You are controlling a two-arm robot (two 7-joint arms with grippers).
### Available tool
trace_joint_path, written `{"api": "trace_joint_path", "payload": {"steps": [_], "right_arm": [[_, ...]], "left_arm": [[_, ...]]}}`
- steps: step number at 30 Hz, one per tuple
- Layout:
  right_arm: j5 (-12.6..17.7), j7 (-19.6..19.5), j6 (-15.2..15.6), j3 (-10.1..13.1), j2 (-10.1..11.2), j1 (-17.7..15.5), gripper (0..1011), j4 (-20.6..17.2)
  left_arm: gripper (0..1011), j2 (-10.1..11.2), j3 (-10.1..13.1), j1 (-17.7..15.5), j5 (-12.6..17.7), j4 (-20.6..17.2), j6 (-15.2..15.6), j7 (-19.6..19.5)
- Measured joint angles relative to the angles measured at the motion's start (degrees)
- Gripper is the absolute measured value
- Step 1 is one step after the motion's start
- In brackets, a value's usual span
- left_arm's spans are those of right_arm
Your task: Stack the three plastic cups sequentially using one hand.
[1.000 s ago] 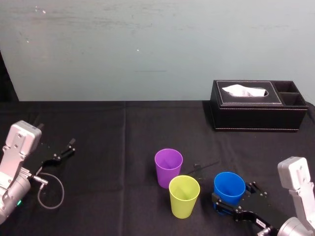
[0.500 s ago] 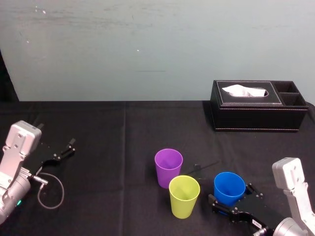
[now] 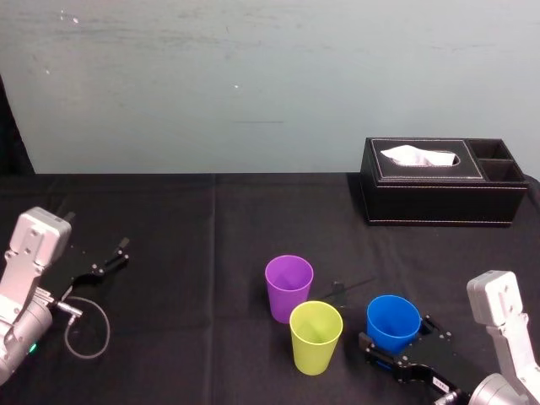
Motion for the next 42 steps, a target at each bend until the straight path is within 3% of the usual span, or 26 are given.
{"api": "trace_joint_path", "payload": {"steps": [6, 10, 18, 25, 35, 41, 42], "right_arm": [[0.03, -0.01, -0.02, 0.00, 0.03, -0.03, 781, -0.03], [0.06, -0.01, -0.05, 0.00, 0.05, -0.06, 738, -0.05], [-0.25, -0.17, -0.04, 0.32, 0.14, -0.10, 726, -0.94], [-0.16, 0.60, 1.84, 1.11, 0.47, 1.81, 726, -2.25], [1.73, 4.36, 5.67, -0.47, 1.45, 9.51, 726, -2.24], [3.51, 6.97, 9.48, -3.05, 1.29, 17.22, 726, -0.10], [3.51, 6.97, 9.48, -3.05, 1.29, 17.22, 726, -0.10]], "left_arm": [[1000, 0.00, 0.00, 0.00, 0.00, 0.00, 0.00, 0.00], [1000, 0.00, 0.00, 0.00, 0.00, 0.00, 0.00, 0.00], [1000, 0.00, 0.00, 0.00, 0.00, 0.00, 0.00, 0.00], [1000, 0.00, 0.00, 0.00, 0.00, 0.00, 0.00, 0.00], [1000, 0.00, 0.00, 0.00, 0.00, 0.00, 0.00, 0.00], [1000, 0.00, 0.00, 0.00, 0.00, 0.00, 0.00, 0.00], [1000, 0.00, 0.00, 0.00, 0.00, 0.00, 0.00, 0.00]]}}
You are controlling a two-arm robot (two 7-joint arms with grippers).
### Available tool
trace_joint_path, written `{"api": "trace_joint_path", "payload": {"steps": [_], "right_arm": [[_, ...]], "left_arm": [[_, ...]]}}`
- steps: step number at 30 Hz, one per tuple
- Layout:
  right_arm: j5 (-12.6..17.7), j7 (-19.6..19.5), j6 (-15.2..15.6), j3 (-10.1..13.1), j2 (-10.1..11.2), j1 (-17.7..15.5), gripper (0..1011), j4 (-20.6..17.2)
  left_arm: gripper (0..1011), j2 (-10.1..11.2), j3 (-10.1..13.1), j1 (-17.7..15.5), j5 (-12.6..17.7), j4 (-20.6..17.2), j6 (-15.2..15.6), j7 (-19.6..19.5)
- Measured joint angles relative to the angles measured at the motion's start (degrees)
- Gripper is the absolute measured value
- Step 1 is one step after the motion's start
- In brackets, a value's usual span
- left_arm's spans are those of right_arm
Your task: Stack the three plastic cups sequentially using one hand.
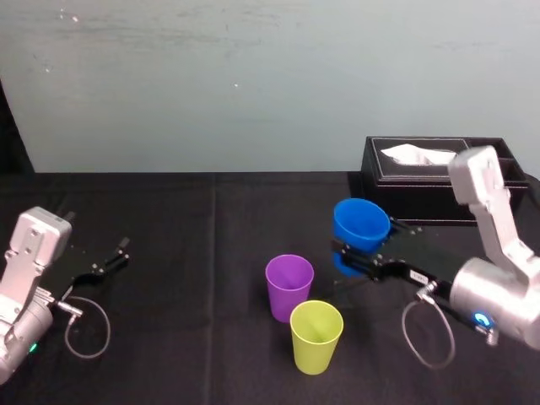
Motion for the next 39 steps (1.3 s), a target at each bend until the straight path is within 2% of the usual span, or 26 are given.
{"api": "trace_joint_path", "payload": {"steps": [3, 12, 23, 39], "right_arm": [[0.57, 1.13, 2.05, -1.80, -0.27, 3.37, 726, 1.42], [2.61, 2.56, 5.07, -5.14, -2.03, 8.21, 726, 4.24], [4.16, 2.72, 5.64, -7.75, -3.44, 10.50, 726, 7.23], [5.22, 2.20, 4.83, -10.59, -3.22, 11.18, 726, 8.39]], "left_arm": [[1000, 0.00, 0.00, 0.00, 0.00, 0.00, 0.00, 0.00], [1000, -0.01, 0.00, 0.00, 0.00, 0.00, 0.00, 0.00], [1000, 0.00, 0.00, 0.00, 0.00, 0.00, 0.00, 0.00], [1000, 0.00, 0.00, 0.00, 0.00, 0.00, 0.00, 0.00]]}}
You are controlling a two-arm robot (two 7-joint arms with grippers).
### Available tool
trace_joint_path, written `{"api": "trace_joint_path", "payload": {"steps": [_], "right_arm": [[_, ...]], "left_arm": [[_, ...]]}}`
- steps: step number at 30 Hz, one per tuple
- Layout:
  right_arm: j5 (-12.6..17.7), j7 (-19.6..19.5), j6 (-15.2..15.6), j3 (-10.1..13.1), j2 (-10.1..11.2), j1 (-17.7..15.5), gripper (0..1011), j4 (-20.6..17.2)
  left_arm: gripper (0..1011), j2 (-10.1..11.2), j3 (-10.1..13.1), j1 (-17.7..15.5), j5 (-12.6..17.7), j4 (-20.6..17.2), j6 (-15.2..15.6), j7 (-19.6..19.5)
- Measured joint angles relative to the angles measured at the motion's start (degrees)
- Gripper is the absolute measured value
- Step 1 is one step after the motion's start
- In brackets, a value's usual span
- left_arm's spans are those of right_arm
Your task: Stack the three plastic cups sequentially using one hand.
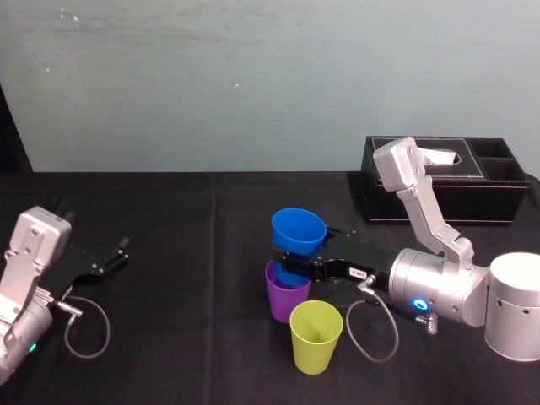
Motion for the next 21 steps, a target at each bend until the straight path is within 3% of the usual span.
{"api": "trace_joint_path", "payload": {"steps": [21], "right_arm": [[0.58, -1.58, -1.54, -3.24, 0.48, 1.70, 726, 1.81]], "left_arm": [[1001, 0.00, 0.00, 0.00, 0.00, 0.00, 0.00, 0.00]]}}
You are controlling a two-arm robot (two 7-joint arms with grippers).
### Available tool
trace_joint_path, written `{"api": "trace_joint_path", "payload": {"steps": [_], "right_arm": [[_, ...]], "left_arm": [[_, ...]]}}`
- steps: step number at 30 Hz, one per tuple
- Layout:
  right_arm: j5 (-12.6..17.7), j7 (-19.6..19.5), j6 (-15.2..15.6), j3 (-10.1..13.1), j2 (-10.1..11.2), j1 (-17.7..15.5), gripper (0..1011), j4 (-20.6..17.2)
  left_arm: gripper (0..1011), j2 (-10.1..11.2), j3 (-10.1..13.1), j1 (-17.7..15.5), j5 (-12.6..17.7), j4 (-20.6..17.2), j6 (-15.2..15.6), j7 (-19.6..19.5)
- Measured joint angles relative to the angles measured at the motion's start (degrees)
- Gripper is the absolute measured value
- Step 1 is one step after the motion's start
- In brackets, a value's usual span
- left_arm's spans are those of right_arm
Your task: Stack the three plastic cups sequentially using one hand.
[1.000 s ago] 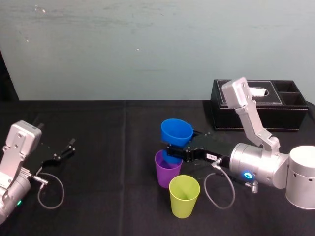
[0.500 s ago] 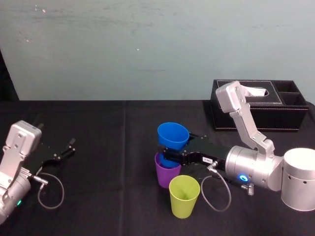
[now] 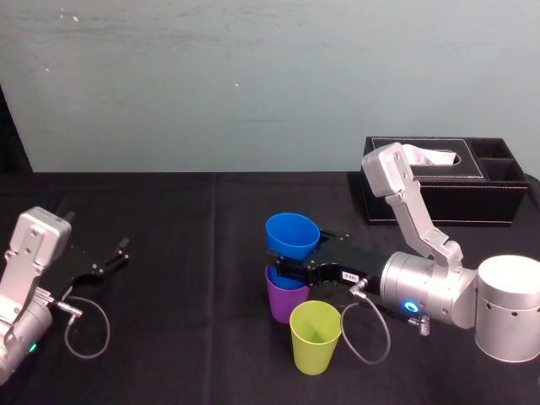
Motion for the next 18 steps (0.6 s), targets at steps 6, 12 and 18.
{"api": "trace_joint_path", "payload": {"steps": [6, 12, 18], "right_arm": [[-0.02, -0.23, -0.23, -0.49, 0.08, 0.41, 726, 0.26], [-0.18, -0.45, -0.53, -0.72, 0.27, 0.53, 726, 0.31], [-0.87, -0.71, -0.85, -0.99, 0.23, 0.64, 726, 0.65]], "left_arm": [[1000, 0.00, 0.00, 0.00, 0.00, 0.00, 0.00, 0.00], [1000, 0.00, 0.00, 0.00, 0.00, 0.00, 0.00, 0.00], [1000, 0.00, 0.00, 0.00, 0.00, 0.00, 0.00, 0.00]]}}
